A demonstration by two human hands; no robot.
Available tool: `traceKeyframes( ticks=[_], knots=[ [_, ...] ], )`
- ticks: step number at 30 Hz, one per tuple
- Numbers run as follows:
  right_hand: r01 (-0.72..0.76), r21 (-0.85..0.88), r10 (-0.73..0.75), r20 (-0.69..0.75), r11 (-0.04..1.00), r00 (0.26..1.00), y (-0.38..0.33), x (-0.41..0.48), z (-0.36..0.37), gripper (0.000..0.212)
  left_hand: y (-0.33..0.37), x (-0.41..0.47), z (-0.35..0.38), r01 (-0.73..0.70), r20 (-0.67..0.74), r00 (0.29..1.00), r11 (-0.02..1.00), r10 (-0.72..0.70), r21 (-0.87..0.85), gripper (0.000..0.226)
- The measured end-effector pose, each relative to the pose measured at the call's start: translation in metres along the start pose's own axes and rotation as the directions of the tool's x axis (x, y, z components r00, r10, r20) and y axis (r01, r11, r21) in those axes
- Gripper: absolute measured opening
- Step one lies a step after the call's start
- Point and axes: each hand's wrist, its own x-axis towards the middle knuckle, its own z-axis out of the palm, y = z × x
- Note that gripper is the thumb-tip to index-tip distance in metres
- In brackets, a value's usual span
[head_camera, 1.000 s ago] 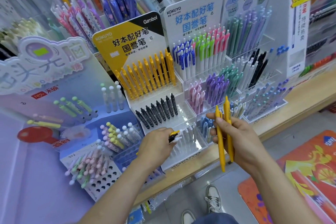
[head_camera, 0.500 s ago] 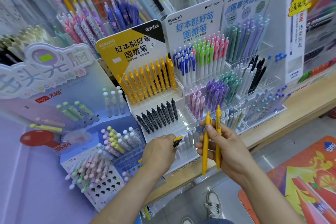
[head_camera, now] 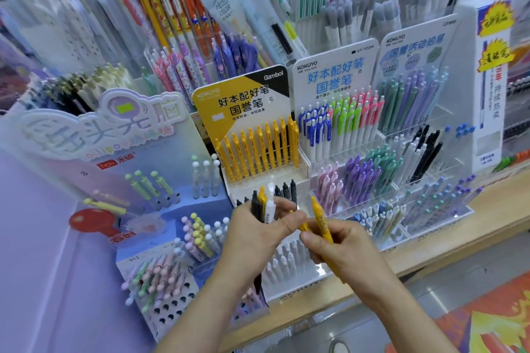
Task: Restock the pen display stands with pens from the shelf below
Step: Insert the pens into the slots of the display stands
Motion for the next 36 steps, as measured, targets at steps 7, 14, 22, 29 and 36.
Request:
traceKeyframes(
  ticks=[7,14,22,29,36],
  knots=[
    [0.097,-0.155,-0.092,0.043,0.983,0.995,-0.012,0.015,0.009,0.019,0.013,-0.002,-0.018,-0.026,-0.009,1.0,0.997,0.026,0.072,0.019],
    [0.114,-0.168,-0.126,-0.061,0.979,0.99,-0.019,0.027,-0.001,0.025,0.032,0.011,-0.022,-0.115,-0.155,0.979,0.986,0.133,0.12,0.016],
    [0.029,0.026,-0.017,-0.373,0.999,0.928,-0.022,0.036,-0.043,0.027,0.07,0.07,-0.029,-0.288,-0.34,0.858,0.909,0.384,0.301,0.015],
    [-0.037,0.148,0.073,-0.248,0.988,0.966,-0.016,0.041,-0.049,0.032,0.052,0.101,-0.009,-0.259,-0.278,0.836,0.786,0.474,0.561,0.024],
    [-0.076,0.103,0.095,-0.195,0.992,0.976,-0.019,0.043,-0.053,0.027,0.045,0.121,-0.003,-0.274,-0.197,0.847,0.722,0.494,0.636,0.033]
  ],
)
